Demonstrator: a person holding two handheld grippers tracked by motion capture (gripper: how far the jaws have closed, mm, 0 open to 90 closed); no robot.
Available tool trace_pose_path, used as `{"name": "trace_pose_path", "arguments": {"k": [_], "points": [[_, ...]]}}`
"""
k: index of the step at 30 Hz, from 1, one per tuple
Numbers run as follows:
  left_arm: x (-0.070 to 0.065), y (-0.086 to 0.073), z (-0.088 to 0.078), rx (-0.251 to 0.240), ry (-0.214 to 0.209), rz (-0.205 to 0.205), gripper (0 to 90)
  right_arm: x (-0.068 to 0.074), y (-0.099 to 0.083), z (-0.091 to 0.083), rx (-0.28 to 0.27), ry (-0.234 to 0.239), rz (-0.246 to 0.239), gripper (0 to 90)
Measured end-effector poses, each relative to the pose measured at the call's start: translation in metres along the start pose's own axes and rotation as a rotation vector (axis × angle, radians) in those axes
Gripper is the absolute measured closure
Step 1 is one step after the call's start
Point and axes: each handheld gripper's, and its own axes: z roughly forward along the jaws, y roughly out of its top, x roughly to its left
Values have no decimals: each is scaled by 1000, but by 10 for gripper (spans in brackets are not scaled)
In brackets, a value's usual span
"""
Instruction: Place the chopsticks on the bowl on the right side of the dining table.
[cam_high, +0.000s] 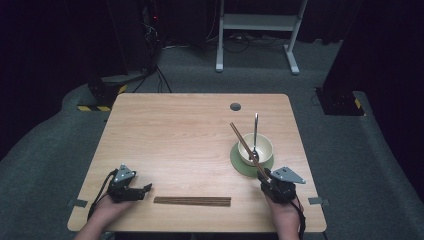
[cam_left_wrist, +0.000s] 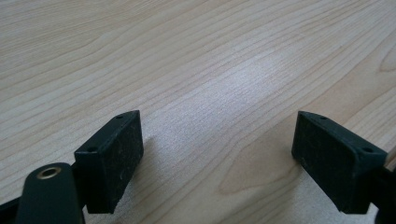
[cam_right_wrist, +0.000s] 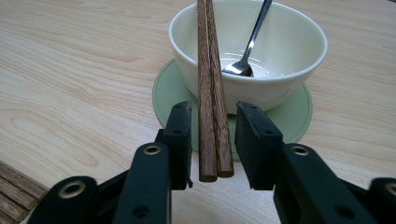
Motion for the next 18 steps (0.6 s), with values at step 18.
{"name": "trace_pose_path", "arguments": {"k": [18], "points": [[3, 45, -6, -26, 5, -12, 148, -13, -4, -9, -2, -51, 37, 598]]}}
